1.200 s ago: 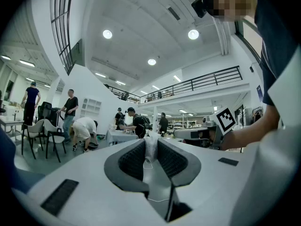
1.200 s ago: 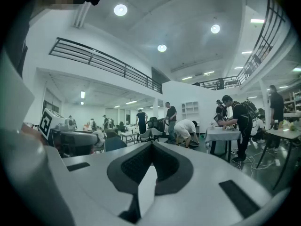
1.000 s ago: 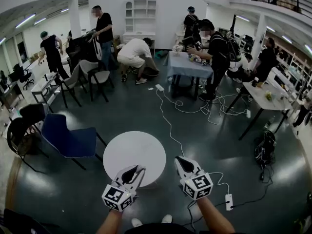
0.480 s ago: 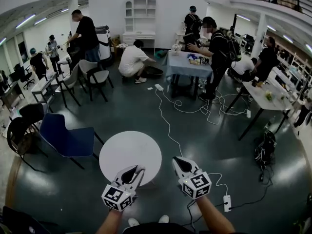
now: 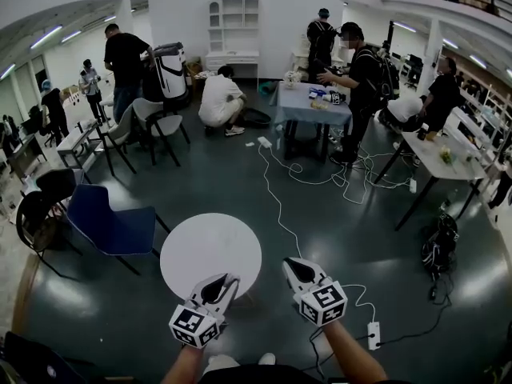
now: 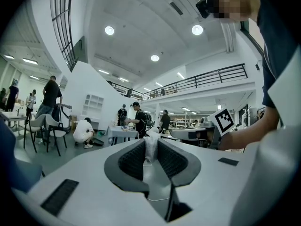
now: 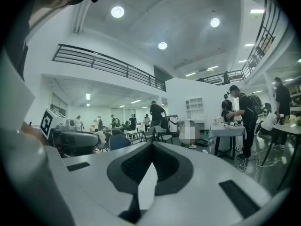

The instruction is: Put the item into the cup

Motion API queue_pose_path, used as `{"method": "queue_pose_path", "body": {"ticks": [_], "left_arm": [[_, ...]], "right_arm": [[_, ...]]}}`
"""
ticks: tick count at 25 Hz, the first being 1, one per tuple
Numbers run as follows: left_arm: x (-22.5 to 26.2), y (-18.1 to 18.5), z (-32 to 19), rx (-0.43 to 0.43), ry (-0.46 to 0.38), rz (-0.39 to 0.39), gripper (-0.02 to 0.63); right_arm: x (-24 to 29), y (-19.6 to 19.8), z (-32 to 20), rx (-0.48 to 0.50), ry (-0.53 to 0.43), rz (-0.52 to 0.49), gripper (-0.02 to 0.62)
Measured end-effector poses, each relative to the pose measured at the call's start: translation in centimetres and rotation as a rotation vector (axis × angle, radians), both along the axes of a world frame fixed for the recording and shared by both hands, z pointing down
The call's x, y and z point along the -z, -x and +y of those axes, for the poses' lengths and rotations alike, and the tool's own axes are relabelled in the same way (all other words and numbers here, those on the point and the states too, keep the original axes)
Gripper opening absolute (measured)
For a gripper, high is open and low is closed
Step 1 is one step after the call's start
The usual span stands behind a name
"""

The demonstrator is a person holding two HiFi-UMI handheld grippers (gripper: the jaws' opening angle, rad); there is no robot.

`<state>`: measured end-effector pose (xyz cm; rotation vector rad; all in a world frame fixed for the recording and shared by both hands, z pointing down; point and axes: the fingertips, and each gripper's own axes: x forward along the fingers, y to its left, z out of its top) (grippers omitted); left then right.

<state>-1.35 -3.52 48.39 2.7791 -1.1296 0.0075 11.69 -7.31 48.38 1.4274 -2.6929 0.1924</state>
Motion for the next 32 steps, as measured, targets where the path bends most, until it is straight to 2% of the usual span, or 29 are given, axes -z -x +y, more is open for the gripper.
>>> {"method": "queue_pose_path", "body": {"ticks": [8,16,32], "left_arm": [[-0.7,-1.6,0.1,0.02,0.024,0.001,0.091],[-0.9,-0.4,-1.5,0.042,0.025,0.012,0.091],[-1.7,3.8,-10.9,0.068,0.061,0.032,0.091]], "right_arm": [[-0.8,-1.5,-0.2,0.021,0.012,-0.009,0.015],[-1.2,-0.3,-1.9,0.037,0.016,-0.001,0.015],[-1.5,3.1,-10.4,0.016,0.031,0.022,0.015]]}}
